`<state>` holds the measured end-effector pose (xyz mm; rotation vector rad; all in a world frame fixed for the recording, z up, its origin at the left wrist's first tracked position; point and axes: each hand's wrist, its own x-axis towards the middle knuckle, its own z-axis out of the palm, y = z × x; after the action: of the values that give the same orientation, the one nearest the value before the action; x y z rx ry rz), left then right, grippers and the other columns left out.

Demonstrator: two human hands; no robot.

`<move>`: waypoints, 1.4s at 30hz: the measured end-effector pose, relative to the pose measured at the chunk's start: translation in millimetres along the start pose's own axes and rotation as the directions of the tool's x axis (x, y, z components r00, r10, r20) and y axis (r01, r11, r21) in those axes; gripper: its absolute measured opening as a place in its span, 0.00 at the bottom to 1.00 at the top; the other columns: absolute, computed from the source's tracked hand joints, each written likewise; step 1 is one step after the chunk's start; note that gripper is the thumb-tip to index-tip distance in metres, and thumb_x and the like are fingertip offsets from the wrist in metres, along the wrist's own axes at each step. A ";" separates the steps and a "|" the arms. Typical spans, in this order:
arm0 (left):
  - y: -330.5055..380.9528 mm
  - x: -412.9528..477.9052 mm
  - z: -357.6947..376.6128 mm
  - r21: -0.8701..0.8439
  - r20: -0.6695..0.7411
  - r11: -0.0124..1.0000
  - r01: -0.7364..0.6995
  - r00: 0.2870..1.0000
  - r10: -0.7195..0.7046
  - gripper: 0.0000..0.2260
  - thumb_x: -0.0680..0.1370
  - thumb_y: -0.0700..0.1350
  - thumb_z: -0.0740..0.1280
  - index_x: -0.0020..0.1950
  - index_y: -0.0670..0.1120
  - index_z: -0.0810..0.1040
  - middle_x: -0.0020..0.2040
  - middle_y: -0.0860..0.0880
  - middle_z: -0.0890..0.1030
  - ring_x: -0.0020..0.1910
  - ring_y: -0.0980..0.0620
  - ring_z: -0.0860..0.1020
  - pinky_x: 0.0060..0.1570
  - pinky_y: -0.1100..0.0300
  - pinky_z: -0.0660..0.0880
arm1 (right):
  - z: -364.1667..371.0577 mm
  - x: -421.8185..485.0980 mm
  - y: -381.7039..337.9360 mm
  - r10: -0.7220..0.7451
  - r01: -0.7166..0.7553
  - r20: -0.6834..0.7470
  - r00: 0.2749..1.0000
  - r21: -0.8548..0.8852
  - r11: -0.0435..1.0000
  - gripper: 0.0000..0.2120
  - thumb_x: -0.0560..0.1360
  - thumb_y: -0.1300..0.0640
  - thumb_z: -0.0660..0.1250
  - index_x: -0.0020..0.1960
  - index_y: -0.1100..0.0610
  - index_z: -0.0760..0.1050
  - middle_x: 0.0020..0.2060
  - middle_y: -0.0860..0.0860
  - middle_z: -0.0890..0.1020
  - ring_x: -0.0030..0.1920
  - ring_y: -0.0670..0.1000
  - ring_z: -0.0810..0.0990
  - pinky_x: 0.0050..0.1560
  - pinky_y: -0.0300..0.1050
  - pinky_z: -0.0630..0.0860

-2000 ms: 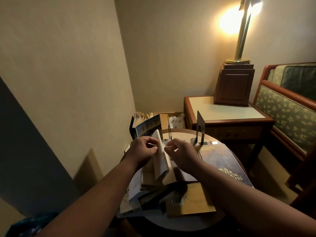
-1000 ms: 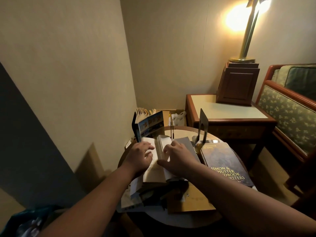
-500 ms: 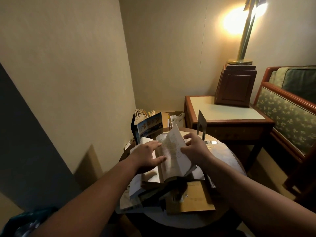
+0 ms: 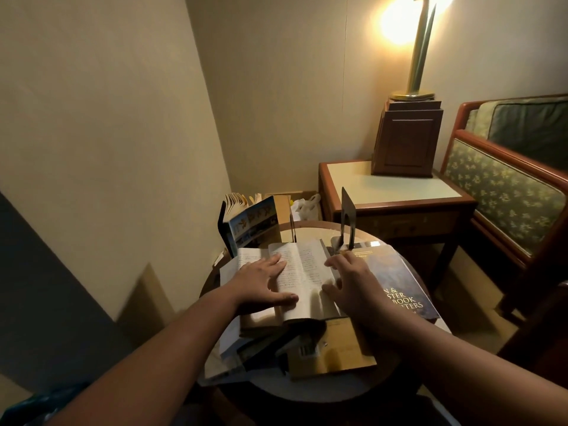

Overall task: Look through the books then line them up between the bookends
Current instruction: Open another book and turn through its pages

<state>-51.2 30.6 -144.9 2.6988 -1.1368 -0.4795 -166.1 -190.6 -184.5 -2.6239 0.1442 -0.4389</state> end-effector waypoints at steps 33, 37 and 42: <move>4.8 10.5 8.5 0.201 0.084 0.979 0.024 0.996 -0.041 0.41 0.75 0.71 0.59 0.81 0.55 0.46 0.82 0.53 0.44 0.80 0.46 0.44 0.76 0.43 0.43 | -10.1 77.8 -46.1 -0.006 0.309 0.622 0.783 -0.381 0.872 0.25 0.83 0.41 0.50 0.76 0.51 0.65 0.78 0.49 0.63 0.78 0.56 0.57 0.74 0.72 0.48; 4.9 10.2 9.1 0.181 0.094 0.983 0.031 0.994 -0.048 0.43 0.74 0.73 0.58 0.81 0.55 0.46 0.81 0.54 0.43 0.80 0.47 0.44 0.76 0.42 0.41 | -24.4 22.3 -47.2 -0.071 0.401 0.636 0.768 -0.392 0.828 0.26 0.81 0.42 0.50 0.76 0.48 0.64 0.78 0.52 0.60 0.78 0.59 0.55 0.74 0.73 0.49; 4.5 12.0 8.7 0.182 0.096 0.983 0.012 0.995 -0.030 0.44 0.73 0.73 0.59 0.81 0.56 0.45 0.81 0.55 0.42 0.80 0.46 0.43 0.76 0.42 0.40 | -40.8 -40.2 -53.2 -0.022 0.301 0.652 0.758 -0.319 0.899 0.43 0.72 0.29 0.36 0.79 0.50 0.58 0.81 0.47 0.50 0.80 0.54 0.44 0.77 0.64 0.37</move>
<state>-49.3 18.5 -154.5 2.8733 -1.2347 -0.5427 -216.2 -154.3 -136.7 -3.0444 -0.2567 0.5145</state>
